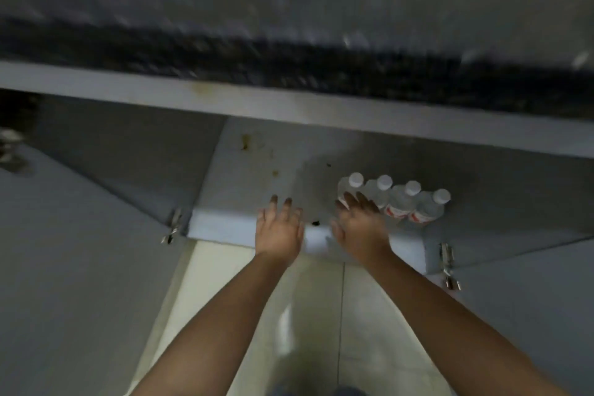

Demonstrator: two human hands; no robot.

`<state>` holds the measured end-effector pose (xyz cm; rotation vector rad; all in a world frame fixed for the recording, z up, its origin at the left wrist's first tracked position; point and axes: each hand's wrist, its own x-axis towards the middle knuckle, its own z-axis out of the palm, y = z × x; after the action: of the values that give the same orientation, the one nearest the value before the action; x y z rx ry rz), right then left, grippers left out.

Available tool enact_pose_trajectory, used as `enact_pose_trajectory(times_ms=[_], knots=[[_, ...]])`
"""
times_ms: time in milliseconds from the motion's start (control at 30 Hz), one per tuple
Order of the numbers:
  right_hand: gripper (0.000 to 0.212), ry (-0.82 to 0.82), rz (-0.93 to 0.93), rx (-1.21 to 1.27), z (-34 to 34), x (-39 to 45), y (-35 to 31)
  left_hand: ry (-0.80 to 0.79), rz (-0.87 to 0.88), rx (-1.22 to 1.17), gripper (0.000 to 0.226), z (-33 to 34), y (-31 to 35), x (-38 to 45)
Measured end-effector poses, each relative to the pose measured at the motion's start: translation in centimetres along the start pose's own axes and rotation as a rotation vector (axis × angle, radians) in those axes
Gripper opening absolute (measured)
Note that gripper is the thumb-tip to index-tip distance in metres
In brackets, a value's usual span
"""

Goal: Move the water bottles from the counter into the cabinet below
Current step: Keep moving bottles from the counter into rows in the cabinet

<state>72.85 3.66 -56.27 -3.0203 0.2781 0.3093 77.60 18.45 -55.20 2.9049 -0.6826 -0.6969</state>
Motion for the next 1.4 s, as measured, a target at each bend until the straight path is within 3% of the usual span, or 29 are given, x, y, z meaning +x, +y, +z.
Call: enact_pose_trajectory(times_ms=[133,333,500,700,900,1000,1267,1400], knots=[[0.048,-0.108,-0.074,-0.022,-4.3,-5.3,-4.1,-0.067,-0.081,-0.075,0.047,-4.1,-2.2,-8.0],[0.050,-0.126,-0.178,-0.011,-14.2,-10.7,-11.1,-0.104,-0.228,-0.121,0.048,-13.3,-4.8,-19.5],[0.042,0.038,-0.288,0.030,-23.4,-11.7,-17.8,0.000,-0.254,-0.097,0.048,-22.3,-7.3,-25.9],[0.046,0.350,-0.336,0.112,-32.7,-10.7,-22.7,0.223,-0.253,-0.046,0.048,-32.0,-10.8,-29.8],[0.030,0.517,-0.211,0.112,-38.6,-7.6,-20.3,0.364,-0.214,-0.005,0.047,-37.6,-12.3,-29.3],[0.036,0.522,-0.115,0.097,-40.2,-6.1,-17.6,0.393,-0.161,0.004,0.048,-39.3,-11.7,-26.8],[0.047,0.477,0.004,0.124,-39.9,-1.1,-12.7,0.291,-0.017,-0.048,0.059,-42.4,-7.1,-17.4],[0.053,0.405,0.040,0.181,-39.3,1.5,-12.0,0.260,0.047,0.065,0.052,-42.7,-5.9,-13.2]])
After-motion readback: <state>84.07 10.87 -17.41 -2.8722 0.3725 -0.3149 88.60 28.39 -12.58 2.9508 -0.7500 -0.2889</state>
